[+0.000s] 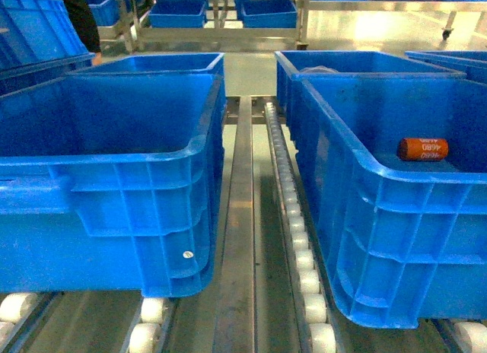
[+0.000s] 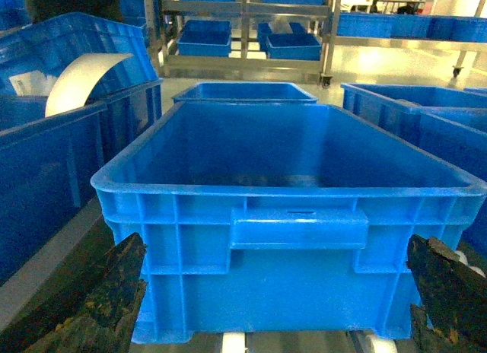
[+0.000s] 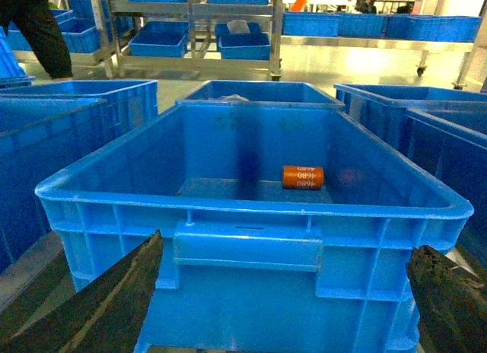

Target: Sort blue parts and orange caps into right shelf containers

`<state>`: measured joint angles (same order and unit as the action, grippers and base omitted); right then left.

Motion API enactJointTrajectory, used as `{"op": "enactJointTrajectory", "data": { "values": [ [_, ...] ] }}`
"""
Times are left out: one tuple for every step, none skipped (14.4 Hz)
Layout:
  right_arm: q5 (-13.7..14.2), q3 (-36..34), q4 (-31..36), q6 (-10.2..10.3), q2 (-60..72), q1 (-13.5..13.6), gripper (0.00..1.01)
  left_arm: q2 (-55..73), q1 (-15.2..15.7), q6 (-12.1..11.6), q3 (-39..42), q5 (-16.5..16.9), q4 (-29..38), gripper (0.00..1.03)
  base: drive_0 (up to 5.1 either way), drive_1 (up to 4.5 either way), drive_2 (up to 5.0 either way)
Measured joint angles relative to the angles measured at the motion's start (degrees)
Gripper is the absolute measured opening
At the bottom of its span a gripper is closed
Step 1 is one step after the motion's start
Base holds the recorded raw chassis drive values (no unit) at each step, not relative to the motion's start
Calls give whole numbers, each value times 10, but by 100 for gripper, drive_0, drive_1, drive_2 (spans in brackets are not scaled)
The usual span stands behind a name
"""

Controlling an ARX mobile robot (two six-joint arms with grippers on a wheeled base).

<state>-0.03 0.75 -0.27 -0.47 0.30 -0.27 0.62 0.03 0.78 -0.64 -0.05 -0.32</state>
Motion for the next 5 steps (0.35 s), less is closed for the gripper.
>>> {"op": "enactJointTrajectory", "data": {
  "values": [
    [0,0,0,0,0,0,98,0,0,0,0,0,0,98,0,0,0],
    [0,0,0,0,0,0,98,0,0,0,0,0,0,98,0,0,0],
    [0,0,0,0,0,0,98,0,0,0,0,0,0,98,0,0,0],
    [0,0,0,0,0,0,98,0,0,0,0,0,0,98,0,0,0],
    [0,0,0,0,0,0,98,0,0,0,0,0,0,98,0,0,0]
  ]
}}
